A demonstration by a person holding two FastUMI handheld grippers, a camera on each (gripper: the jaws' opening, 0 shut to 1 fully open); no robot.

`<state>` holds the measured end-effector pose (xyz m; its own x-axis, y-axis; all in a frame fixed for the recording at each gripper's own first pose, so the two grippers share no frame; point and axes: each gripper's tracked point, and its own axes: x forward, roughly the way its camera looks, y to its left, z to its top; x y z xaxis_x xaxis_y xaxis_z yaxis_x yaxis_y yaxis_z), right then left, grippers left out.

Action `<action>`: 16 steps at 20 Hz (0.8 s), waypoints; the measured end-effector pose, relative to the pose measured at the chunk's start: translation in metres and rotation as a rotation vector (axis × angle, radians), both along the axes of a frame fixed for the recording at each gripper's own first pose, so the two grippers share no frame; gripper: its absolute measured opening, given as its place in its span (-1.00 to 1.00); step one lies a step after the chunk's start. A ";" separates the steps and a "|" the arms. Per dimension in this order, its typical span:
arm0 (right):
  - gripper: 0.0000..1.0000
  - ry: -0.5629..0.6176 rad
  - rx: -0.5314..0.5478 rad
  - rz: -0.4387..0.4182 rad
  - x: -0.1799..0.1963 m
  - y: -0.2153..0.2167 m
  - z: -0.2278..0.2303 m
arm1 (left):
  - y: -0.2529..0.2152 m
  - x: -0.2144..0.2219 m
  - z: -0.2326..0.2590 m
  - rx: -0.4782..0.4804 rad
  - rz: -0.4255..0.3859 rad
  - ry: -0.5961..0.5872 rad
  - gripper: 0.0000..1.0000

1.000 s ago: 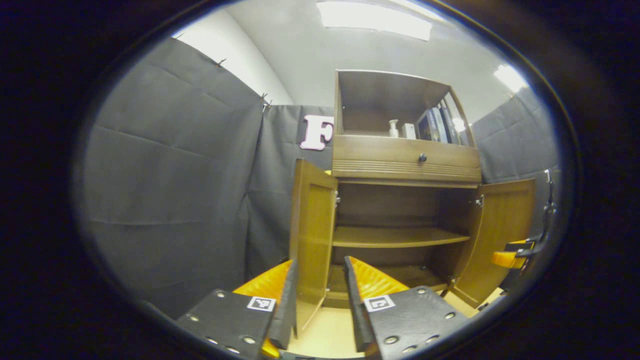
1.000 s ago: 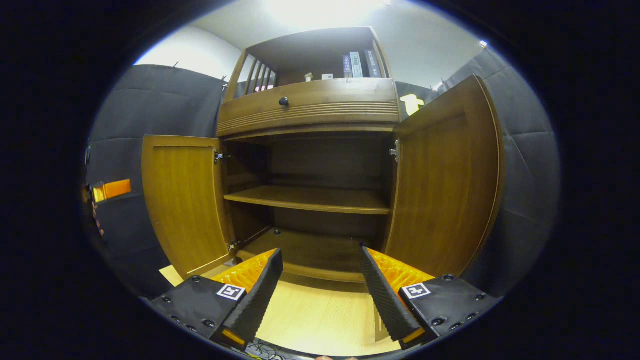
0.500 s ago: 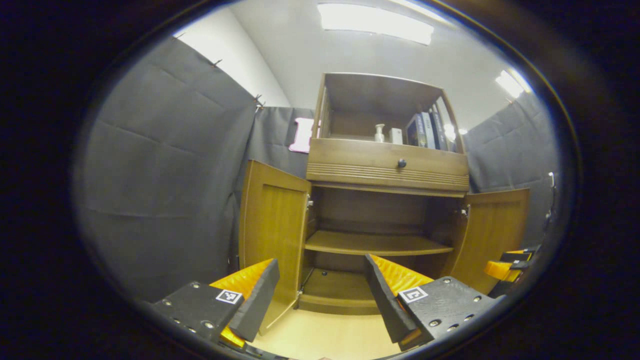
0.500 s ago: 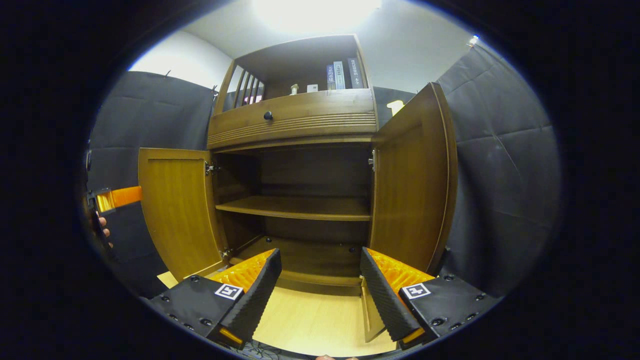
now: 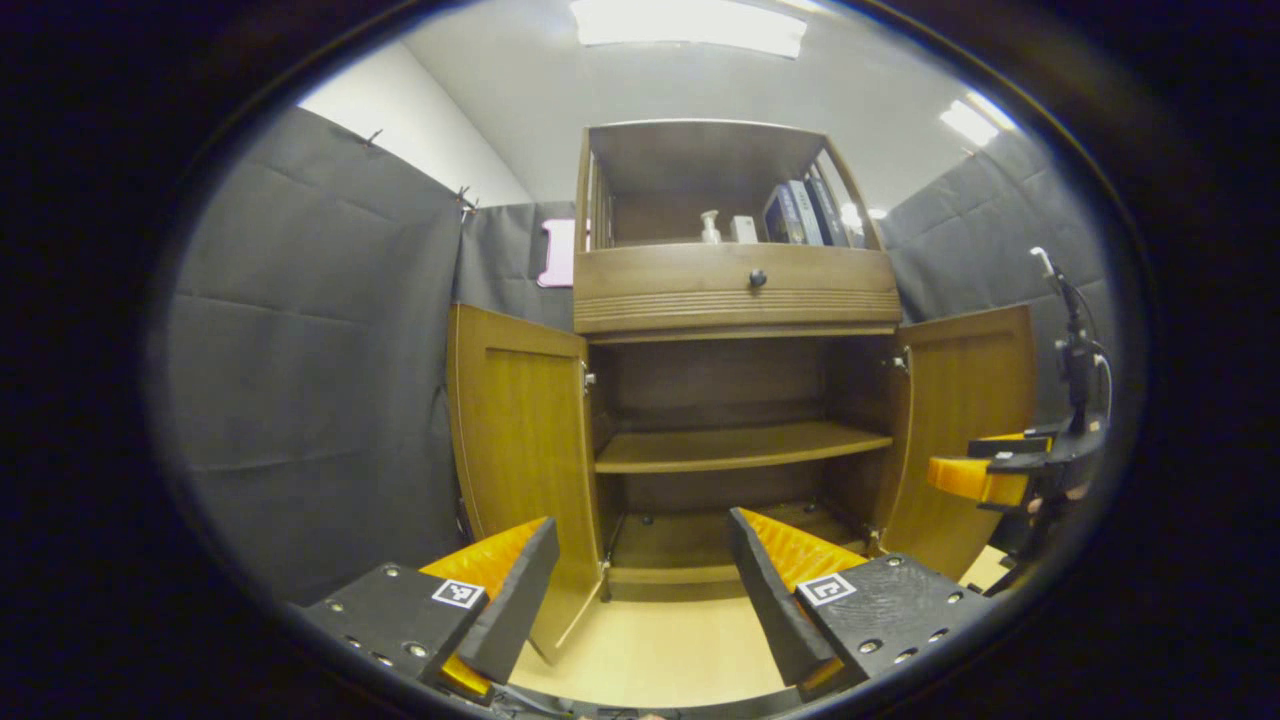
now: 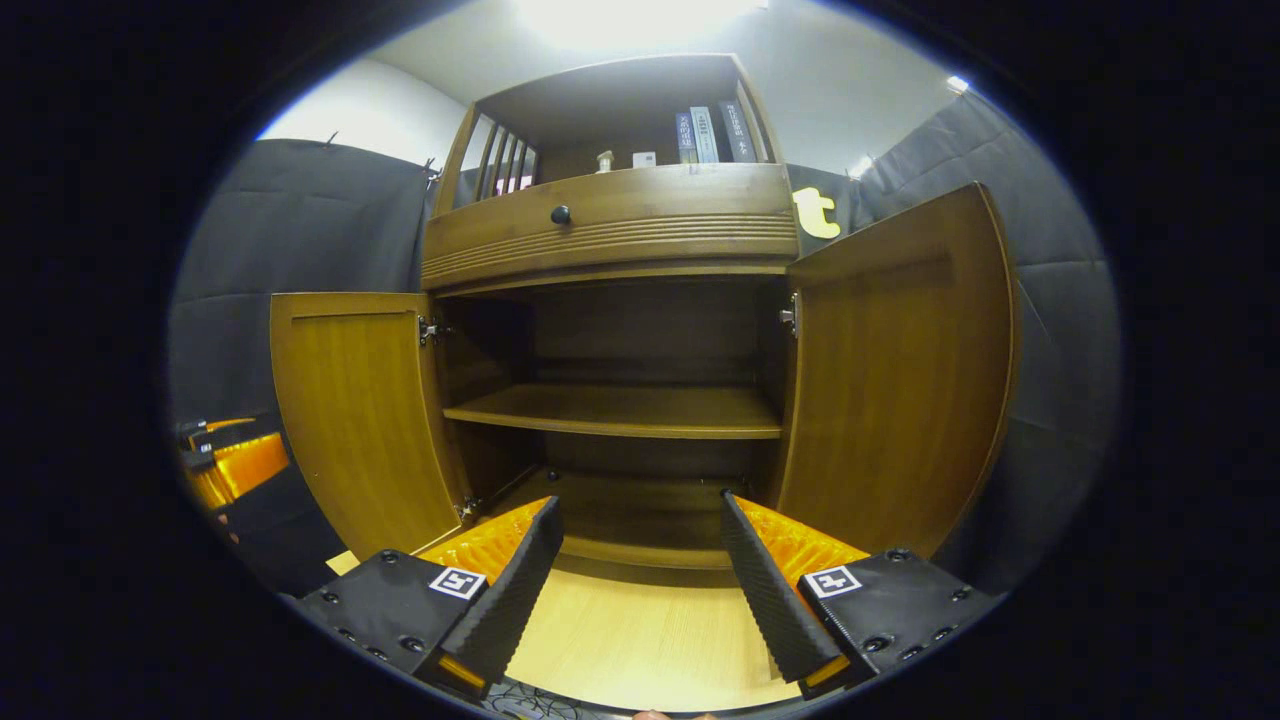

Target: Open the right door of the double-door shoe cabinet with the right hand, and open the left door with the left hand.

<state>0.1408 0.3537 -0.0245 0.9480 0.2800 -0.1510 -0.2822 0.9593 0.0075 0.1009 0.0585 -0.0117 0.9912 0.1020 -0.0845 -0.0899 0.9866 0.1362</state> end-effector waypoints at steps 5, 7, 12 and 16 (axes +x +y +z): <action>1.00 0.006 -0.021 -0.009 -0.004 0.017 -0.003 | 0.008 -0.001 -0.022 -0.024 -0.015 0.038 0.97; 0.92 0.022 -0.024 -0.011 -0.007 0.024 -0.007 | 0.014 -0.005 -0.032 -0.031 -0.024 0.054 0.97; 0.92 0.029 -0.037 -0.040 -0.016 0.037 -0.009 | 0.022 -0.006 -0.050 -0.018 -0.074 0.074 0.97; 0.99 0.036 -0.053 -0.078 -0.023 0.043 -0.012 | 0.025 0.001 -0.065 -0.056 -0.119 0.082 0.97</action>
<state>0.1176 0.3968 -0.0366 0.9603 0.1967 -0.1976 -0.2075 0.9776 -0.0350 0.1019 0.0832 -0.0765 0.9855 -0.0232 -0.1679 0.0376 0.9958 0.0831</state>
